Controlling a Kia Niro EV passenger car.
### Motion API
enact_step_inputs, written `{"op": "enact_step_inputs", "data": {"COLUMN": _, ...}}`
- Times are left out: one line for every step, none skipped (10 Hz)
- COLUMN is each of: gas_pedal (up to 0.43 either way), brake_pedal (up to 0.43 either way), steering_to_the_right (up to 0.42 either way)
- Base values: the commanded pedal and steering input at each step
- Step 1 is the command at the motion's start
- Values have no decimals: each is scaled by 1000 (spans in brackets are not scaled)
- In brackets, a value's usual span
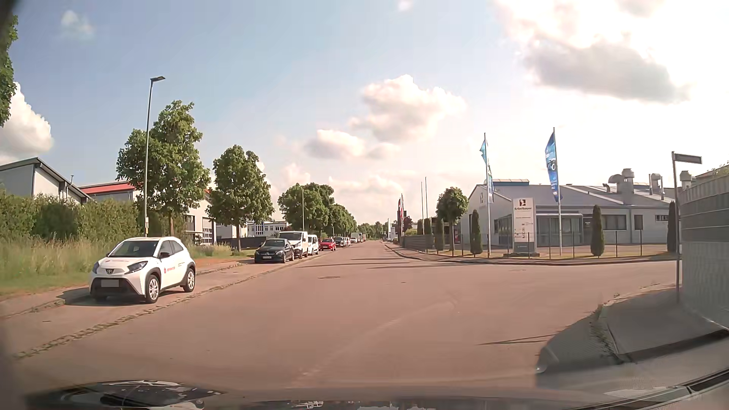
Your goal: Follow the waypoints while adhering to traffic rules and regulations
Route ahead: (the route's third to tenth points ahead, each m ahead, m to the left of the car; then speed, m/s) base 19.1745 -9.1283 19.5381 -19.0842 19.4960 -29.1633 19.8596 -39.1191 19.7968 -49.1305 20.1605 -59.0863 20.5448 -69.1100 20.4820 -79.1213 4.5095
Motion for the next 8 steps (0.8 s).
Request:
{"op": "enact_step_inputs", "data": {"gas_pedal": 0, "brake_pedal": 134, "steering_to_the_right": 43}}
{"op": "enact_step_inputs", "data": {"gas_pedal": 0, "brake_pedal": 134, "steering_to_the_right": 50}}
{"op": "enact_step_inputs", "data": {"gas_pedal": 0, "brake_pedal": 134, "steering_to_the_right": 63}}
{"op": "enact_step_inputs", "data": {"gas_pedal": 0, "brake_pedal": 134, "steering_to_the_right": 77}}
{"op": "enact_step_inputs", "data": {"gas_pedal": 0, "brake_pedal": 134, "steering_to_the_right": 90}}
{"op": "enact_step_inputs", "data": {"gas_pedal": 0, "brake_pedal": 134, "steering_to_the_right": 102}}
{"op": "enact_step_inputs", "data": {"gas_pedal": 0, "brake_pedal": 128, "steering_to_the_right": 115}}
{"op": "enact_step_inputs", "data": {"gas_pedal": 0, "brake_pedal": 134, "steering_to_the_right": 125}}
